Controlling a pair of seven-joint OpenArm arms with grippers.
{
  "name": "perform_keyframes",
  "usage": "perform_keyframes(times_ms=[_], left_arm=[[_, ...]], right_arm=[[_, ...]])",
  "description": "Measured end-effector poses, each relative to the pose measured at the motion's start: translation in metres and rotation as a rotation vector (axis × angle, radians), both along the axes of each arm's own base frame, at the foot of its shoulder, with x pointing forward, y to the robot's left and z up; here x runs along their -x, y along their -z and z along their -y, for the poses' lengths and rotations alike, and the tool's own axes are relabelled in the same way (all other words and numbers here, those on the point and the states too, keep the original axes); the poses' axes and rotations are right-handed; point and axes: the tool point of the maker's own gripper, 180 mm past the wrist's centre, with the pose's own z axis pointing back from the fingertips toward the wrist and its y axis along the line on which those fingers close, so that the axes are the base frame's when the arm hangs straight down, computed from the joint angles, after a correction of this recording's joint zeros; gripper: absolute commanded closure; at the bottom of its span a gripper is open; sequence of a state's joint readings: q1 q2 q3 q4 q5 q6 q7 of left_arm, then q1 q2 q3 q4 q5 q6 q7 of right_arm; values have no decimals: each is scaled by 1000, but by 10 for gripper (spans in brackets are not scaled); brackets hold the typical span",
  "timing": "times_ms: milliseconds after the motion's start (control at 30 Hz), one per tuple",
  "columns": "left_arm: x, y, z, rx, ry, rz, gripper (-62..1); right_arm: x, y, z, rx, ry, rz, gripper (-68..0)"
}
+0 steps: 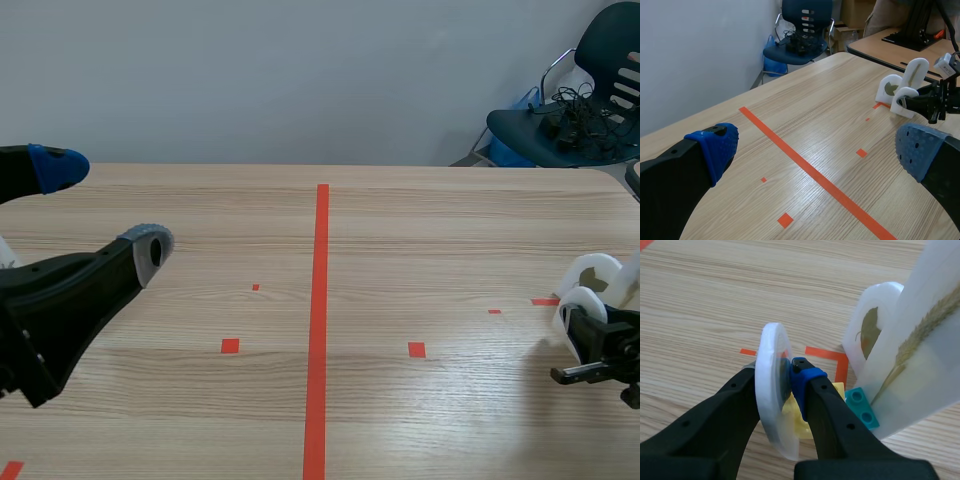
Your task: Do the leaf sorting experiment
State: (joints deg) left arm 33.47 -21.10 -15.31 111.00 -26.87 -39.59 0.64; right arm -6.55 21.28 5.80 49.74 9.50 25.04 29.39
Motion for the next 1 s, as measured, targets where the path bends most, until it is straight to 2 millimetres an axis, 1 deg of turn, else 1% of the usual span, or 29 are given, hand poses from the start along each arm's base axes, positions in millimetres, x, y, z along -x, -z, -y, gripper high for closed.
perform_keyframes(times_ms=[33,67,133,167,200,333,400,433,500,633,700,833,900,1000], left_arm=[[0,0,0,0,0,0,-623],[0,0,0,0,0,0,-623],[0,0,0,0,0,0,-623],[0,0,0,0,0,0,-623],[0,0,0,0,0,0,-623],[0,0,0,0,0,0,-623],[0,0,0,0,0,0,-623],[0,0,0,0,0,0,-623],[0,0,0,0,0,0,-623],[0,0,0,0,0,0,-623],[0,0,0,0,0,0,-623],[0,0,0,0,0,0,-623],[0,0,0,0,0,0,-623],[0,0,0,0,0,0,-623]], right_arm=[[0,0,1,5,5,1,-97],[0,0,1,6,6,-1,-141],[2,3,1,10,3,-15,-260],[3,3,1,7,1,-10,-297],[4,0,0,1,-2,9,-312],[3,-11,1,-2,-18,54,-313],[-2,-21,1,12,-34,80,-359],[-6,-29,0,21,-45,100,-375],[-15,-48,-6,33,-77,148,-376],[-26,-87,-28,4,-176,236,-376],[-30,-103,-40,-2,-218,264,-376],[-34,-126,-57,15,-281,303,-381],[-34,-140,-62,0,-287,332,-408],[-29,-159,-63,1,-295,363,-457]])
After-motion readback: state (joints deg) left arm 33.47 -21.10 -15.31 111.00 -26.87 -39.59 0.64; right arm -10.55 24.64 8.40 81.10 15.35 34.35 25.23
